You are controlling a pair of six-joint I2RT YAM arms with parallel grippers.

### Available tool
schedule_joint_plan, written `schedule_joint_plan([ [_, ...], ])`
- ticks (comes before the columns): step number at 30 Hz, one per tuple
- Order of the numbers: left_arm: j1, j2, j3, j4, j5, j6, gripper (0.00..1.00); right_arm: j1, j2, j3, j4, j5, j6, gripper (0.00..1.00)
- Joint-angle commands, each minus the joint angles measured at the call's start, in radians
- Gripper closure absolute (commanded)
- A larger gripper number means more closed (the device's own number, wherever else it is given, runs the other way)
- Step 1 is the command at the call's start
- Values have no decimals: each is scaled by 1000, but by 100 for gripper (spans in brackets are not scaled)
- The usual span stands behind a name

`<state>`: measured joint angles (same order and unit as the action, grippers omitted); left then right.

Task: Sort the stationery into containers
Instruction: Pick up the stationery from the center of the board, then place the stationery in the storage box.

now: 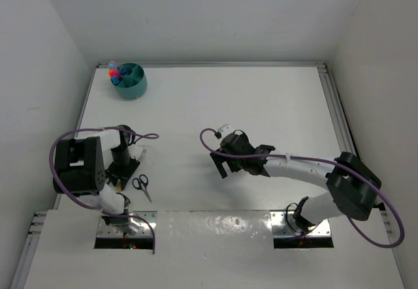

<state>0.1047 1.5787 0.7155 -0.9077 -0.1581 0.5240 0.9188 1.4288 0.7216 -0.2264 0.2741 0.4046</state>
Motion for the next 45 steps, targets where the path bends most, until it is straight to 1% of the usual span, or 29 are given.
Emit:
schedule_joint_plan([
  [1,6,-36,-14,53,5,-1,66,6,-30,-2,15,34,17,1],
  [3,4,-45,-11,50,31,13,73,8,-37,-5,18,40,23,1],
  [4,1,-45,-10,50,38,17,81,8,-39,-8,19,43,23,1],
  [5,0,-46,-7,56,54,18,86,9,-44,-10,19,45,25,1],
  [6,-3,-46,-1,58,61,15,95,11,-45,-11,19,45,25,1],
  [7,-7,-48,4,59,71,10,100,11,-45,-11,18,46,25,1],
  [11,-14,-84,50,24,141,14,100,18,-54,-7,-5,62,25,1],
  [16,-2,-155,125,-19,183,24,100,22,-83,7,-36,68,8,1],
  [22,-2,-189,266,-62,232,16,100,22,-103,44,-74,70,-33,1],
  [23,-6,-192,312,-65,239,16,100,22,-102,56,-76,74,-39,1],
  [26,-14,-197,377,-68,238,18,100,22,-100,79,-76,74,-65,1],
  [34,-19,-123,467,-56,232,8,100,0,-79,145,-102,102,-102,1],
  [41,-37,-8,645,-59,223,40,100,-52,-41,163,-68,108,-112,1],
  [45,-31,64,723,-8,224,57,100,-67,28,219,-68,137,-124,1],
])
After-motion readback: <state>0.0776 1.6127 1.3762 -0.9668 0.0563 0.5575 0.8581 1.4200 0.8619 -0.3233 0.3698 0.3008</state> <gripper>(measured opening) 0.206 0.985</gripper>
